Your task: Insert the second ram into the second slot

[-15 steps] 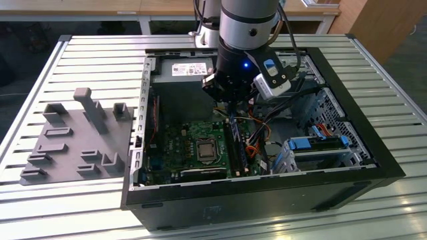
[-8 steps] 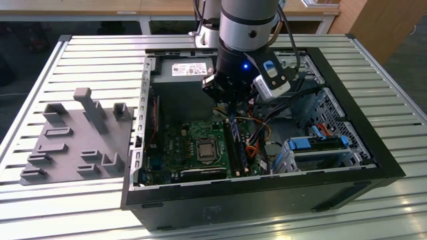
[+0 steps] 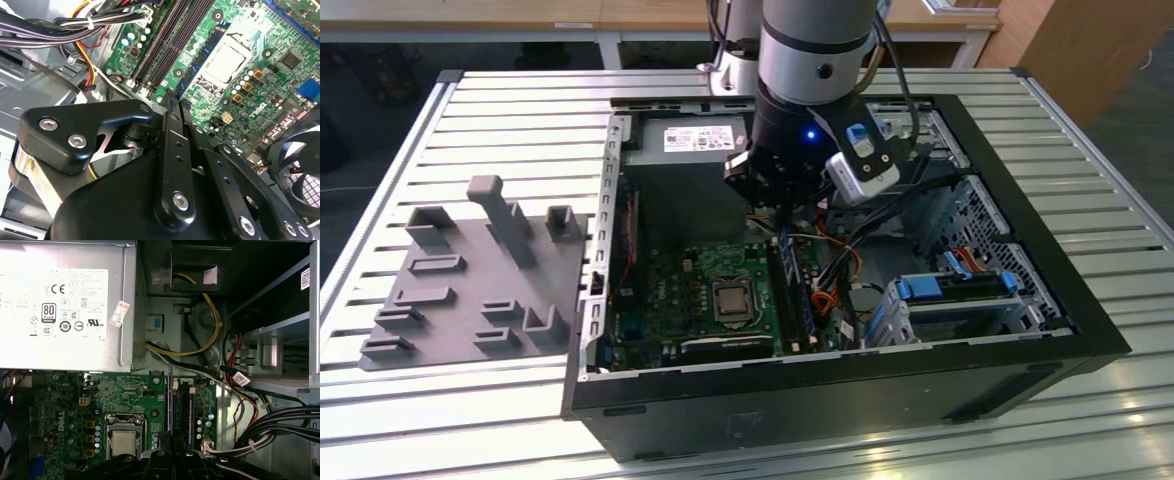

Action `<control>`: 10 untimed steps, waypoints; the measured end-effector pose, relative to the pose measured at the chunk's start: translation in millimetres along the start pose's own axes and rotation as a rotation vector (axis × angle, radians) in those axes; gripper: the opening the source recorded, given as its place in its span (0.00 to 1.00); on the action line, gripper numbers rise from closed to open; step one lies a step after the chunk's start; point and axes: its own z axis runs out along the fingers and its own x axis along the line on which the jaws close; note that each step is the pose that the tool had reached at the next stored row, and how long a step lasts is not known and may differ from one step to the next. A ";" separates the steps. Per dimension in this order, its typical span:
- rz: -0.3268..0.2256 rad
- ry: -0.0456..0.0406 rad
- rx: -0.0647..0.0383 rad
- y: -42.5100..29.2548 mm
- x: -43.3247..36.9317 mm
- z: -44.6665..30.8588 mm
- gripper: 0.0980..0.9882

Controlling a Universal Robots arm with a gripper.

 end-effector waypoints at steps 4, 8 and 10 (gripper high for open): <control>0.000 0.0007 0.000 0.0 0.0 1.4 0.04; 0.000 0.0023 0.000 -0.1 0.0 4.6 0.04; 0.000 0.0030 0.000 -0.2 0.0 5.9 0.04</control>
